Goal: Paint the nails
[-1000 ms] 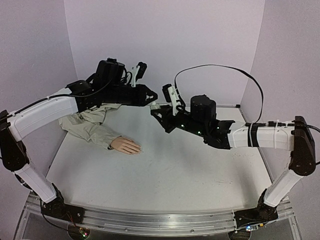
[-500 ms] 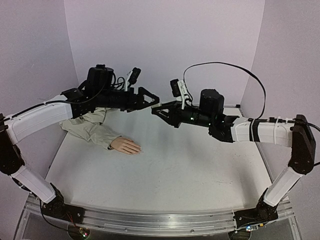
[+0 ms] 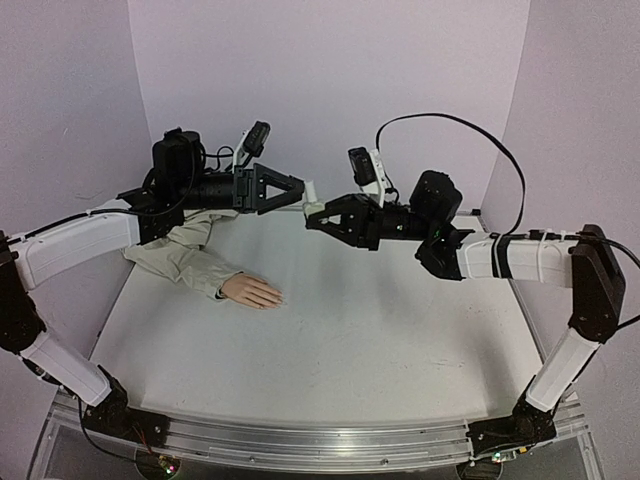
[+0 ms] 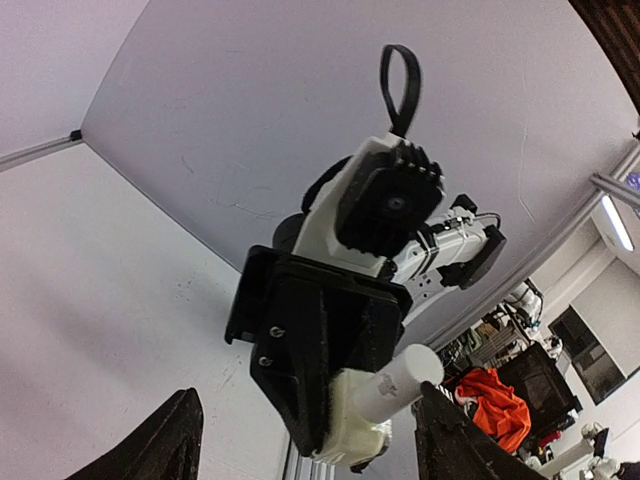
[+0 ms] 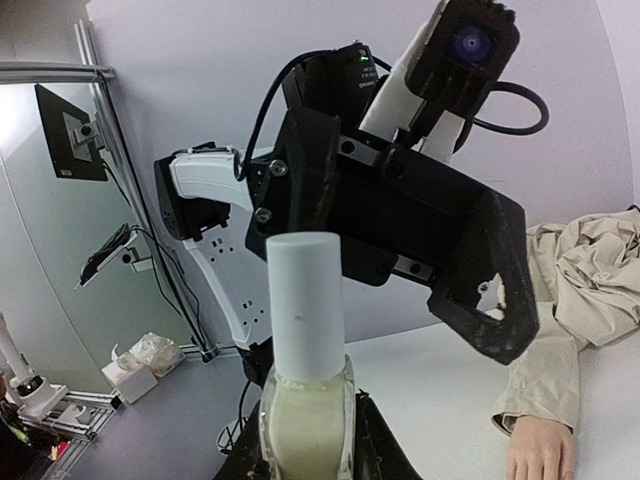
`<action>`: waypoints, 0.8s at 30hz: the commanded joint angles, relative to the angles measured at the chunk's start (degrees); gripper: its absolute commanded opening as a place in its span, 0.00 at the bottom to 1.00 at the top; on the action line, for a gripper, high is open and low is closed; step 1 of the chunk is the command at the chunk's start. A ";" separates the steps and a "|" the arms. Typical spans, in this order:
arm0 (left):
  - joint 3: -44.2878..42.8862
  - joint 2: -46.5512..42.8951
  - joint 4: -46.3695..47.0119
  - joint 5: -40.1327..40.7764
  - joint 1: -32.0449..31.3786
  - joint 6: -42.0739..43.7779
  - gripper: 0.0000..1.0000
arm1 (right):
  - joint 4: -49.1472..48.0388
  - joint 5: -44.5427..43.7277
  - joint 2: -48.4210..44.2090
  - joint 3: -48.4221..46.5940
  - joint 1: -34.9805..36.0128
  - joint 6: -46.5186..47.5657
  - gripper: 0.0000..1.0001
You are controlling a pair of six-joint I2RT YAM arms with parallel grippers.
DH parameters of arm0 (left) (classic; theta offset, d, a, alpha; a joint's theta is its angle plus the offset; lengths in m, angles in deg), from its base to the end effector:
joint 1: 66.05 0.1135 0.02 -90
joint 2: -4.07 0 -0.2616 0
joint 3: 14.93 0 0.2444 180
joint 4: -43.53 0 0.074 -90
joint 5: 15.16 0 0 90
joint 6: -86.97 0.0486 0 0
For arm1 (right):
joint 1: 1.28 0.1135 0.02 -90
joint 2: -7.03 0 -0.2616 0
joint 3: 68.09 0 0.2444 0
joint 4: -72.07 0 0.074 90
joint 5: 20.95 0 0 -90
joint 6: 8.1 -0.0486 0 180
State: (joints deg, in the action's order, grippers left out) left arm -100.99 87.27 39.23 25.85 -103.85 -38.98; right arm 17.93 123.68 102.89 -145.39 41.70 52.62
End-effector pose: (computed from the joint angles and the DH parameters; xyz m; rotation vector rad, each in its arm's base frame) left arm 0.2454 -0.2367 0.3828 0.7845 1.6915 -1.6181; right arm 0.2374 0.2754 0.3554 -1.0902 0.8524 1.5270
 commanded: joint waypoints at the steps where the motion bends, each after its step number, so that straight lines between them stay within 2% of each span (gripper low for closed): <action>1: -2.26 -1.09 6.70 -5.67 -2.76 1.13 0.71 | -6.61 2.41 1.42 -2.80 0.35 -4.61 0.00; 7: -2.07 -1.85 6.96 -5.19 -3.84 3.10 0.79 | -7.69 1.12 1.65 -2.48 0.35 -5.57 0.00; 8: -2.25 -1.83 6.96 -5.03 -4.07 3.15 0.76 | -7.78 1.36 1.76 -2.48 0.39 -5.68 0.00; 12: -3.17 -0.58 6.96 -4.23 -4.27 2.48 0.54 | -8.02 1.29 1.41 -2.02 0.35 -5.52 0.00; 19: -3.26 0.21 5.47 -1.09 -4.64 2.59 0.26 | -7.88 -1.81 -0.13 -0.25 0.35 -3.89 0.00; 22: -4.76 0.14 -0.68 3.28 -6.00 6.55 0.13 | -4.77 -7.02 -1.46 0.59 0.35 -0.30 0.00; 24: -7.05 0.04 -8.27 9.75 -8.04 11.57 0.08 | 4.19 -16.95 -3.25 0.14 0.50 5.75 0.00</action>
State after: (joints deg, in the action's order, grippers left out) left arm -101.87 87.84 40.37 28.73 -108.13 -32.53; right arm 16.59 120.44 104.37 -144.56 42.22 48.03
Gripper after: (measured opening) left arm 0.132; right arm 0.215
